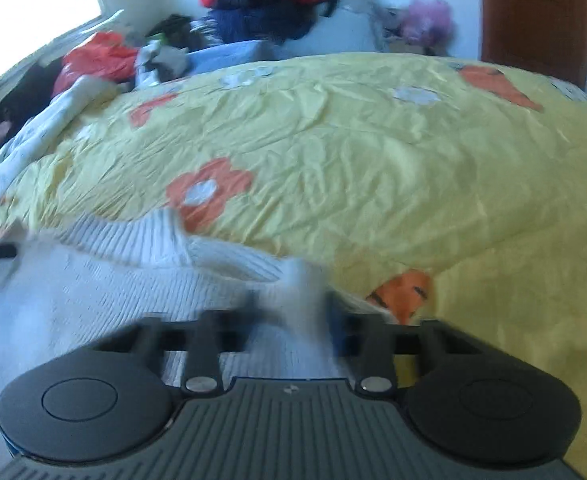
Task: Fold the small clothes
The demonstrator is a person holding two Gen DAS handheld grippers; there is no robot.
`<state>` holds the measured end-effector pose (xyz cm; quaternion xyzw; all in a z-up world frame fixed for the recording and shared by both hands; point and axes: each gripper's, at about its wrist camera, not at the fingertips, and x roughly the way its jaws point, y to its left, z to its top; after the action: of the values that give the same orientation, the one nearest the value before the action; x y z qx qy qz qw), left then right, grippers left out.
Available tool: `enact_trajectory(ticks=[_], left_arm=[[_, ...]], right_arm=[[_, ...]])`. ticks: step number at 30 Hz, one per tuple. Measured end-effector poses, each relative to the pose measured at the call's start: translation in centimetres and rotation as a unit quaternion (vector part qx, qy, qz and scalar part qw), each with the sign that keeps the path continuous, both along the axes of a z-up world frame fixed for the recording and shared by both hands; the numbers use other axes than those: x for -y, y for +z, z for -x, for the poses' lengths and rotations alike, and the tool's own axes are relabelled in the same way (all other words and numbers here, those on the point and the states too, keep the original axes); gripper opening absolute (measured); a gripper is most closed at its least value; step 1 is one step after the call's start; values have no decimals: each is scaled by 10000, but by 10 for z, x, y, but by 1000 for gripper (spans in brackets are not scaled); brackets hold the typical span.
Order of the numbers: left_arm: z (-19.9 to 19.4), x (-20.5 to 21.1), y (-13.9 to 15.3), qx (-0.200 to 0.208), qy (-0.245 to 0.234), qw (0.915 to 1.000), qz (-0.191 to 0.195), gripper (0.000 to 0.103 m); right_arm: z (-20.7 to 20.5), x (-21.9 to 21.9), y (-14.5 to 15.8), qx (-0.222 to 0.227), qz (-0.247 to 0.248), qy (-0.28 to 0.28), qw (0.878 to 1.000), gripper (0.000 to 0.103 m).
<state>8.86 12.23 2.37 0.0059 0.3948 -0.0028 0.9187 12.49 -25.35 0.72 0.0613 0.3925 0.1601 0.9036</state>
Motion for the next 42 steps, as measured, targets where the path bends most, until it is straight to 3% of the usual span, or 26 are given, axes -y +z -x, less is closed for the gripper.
enact_trajectory(ticks=[3,6,8,10,12,16,18,19,21,22,23,24,27,30,31,33,36,39,42], left_arm=[[-1,-3,2,206,33,9998,69,10],[8,-11,12,677,241,9971,256,10],[5,-14,5,528,385,9974,302,10],[5,-13,-13,365,495,9980,119,10],[9,-11,-14,486,499,9976,10,10],[22,0,2,639,425,9962,-404,18],[35,9,15,823,492,9922,-802,22],[45,14,22,1020,530,9888,-951,27],[59,22,34,1378,558,9846,-923,48],[62,28,37,1507,535,9838,-817,68],[64,36,38,1630,429,9831,-713,77],[63,44,36,1668,282,9832,-693,77],[45,67,17,1299,-75,9884,-786,77],[19,60,-14,504,92,9967,-634,78],[17,54,-23,456,104,9975,-539,79],[19,42,-24,562,85,9981,-255,81],[15,41,-26,561,84,9980,-280,83],[17,44,-25,579,122,9977,-342,84],[38,55,-14,870,360,9922,-822,82]], right_arm=[[6,2,9,399,-29,-103,9991,15],[5,22,25,864,-616,-556,9928,14],[0,30,18,763,-920,-673,9905,14],[-8,22,1,546,-641,-639,9944,15],[-12,15,-15,339,-439,-643,9964,15],[-6,20,-6,340,-525,-1033,9927,53],[10,26,9,651,-529,-1174,9895,53],[20,26,18,814,-575,-1198,9878,53],[33,23,29,1037,-760,-1112,9855,57],[38,16,32,1112,-819,-983,9855,58],[41,8,34,1167,-803,-879,9860,58],[41,-4,33,1187,-699,-739,9877,59],[29,-33,18,962,-281,-454,9939,59],[12,-37,-7,483,32,-641,9968,59],[11,-31,-15,489,-2,-693,9964,60],[11,-16,-18,517,-520,-790,9942,58],[8,-3,-22,474,-1010,-921,9895,58],[10,-9,-20,505,-856,-929,9907,59],[31,-25,-8,717,-356,-1133,9903,65]])
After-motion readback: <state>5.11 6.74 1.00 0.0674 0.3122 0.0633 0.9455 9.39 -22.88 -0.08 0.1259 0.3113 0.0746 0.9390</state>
